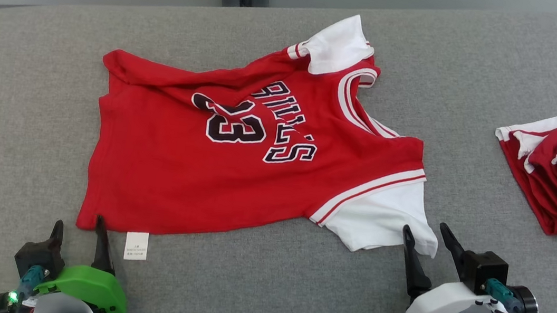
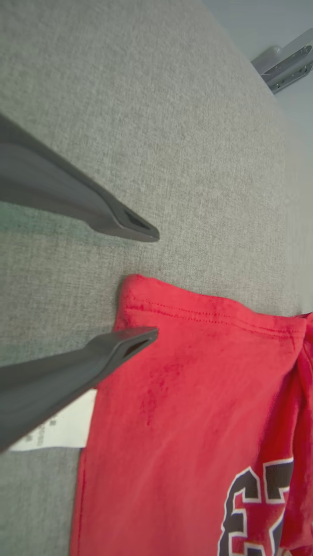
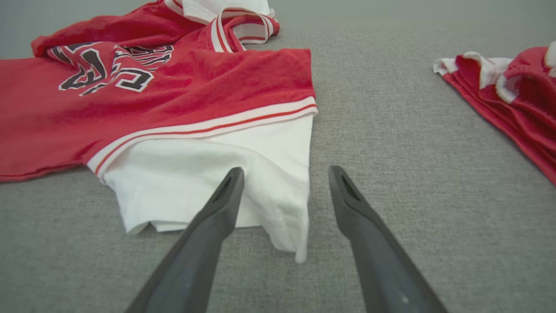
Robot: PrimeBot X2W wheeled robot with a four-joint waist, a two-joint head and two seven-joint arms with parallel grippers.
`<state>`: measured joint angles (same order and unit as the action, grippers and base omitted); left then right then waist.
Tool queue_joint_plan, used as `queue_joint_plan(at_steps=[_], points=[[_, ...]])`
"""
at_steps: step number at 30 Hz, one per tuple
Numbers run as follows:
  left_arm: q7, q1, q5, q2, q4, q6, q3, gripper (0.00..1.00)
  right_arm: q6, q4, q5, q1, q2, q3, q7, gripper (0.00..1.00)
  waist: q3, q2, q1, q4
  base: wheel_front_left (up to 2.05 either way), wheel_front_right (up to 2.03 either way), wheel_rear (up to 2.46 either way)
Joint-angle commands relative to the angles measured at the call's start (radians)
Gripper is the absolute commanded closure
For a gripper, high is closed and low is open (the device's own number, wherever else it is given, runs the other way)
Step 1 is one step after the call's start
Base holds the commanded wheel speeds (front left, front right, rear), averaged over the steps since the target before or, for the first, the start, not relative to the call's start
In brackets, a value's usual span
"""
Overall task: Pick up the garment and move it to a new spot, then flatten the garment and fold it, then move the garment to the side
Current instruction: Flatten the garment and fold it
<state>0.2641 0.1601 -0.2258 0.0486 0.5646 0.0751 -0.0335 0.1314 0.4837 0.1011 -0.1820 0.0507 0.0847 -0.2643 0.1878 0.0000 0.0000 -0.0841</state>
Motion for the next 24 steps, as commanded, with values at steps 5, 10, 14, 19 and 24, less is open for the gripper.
queue_joint_plan(at_steps=[5, 10, 14, 19, 24], points=[[-0.001, 0.039, -0.027, 0.004, 0.058, -0.020, -0.004, 0.28, -0.002, -0.021, -0.007, -0.008, 0.001, -0.007, 0.000, 0.00, 0.042, 0.0000, 0.0000, -0.016, 0.00, 0.00, 0.00], [-0.002, 0.049, -0.020, 0.002, 0.084, -0.036, 0.016, 1.00, -0.002, -0.026, -0.009, 0.010, 0.001, -0.016, 0.000, 0.00, 0.049, 0.0000, 0.0000, -0.016, 0.00, 0.00, 0.00], [-0.002, 0.043, -0.022, 0.003, 0.076, -0.038, 0.020, 1.00, -0.001, -0.013, -0.007, 0.026, 0.001, -0.016, 0.000, 0.00, 0.050, 0.0000, 0.0000, -0.012, 0.00, 0.00, 0.00], [-0.002, 0.030, -0.014, 0.003, 0.057, -0.038, 0.026, 1.00, -0.001, 0.005, 0.004, 0.025, 0.001, 0.004, 0.000, 0.00, 0.052, 0.0000, 0.0000, -0.009, 0.00, 0.00, 0.00], [-0.001, 0.027, -0.008, 0.003, 0.036, -0.037, 0.026, 1.00, -0.002, 0.017, 0.010, 0.010, 0.009, 0.028, 0.000, 0.80, 0.050, 0.0000, 0.0000, -0.005, 0.00, 0.00, 0.00]])
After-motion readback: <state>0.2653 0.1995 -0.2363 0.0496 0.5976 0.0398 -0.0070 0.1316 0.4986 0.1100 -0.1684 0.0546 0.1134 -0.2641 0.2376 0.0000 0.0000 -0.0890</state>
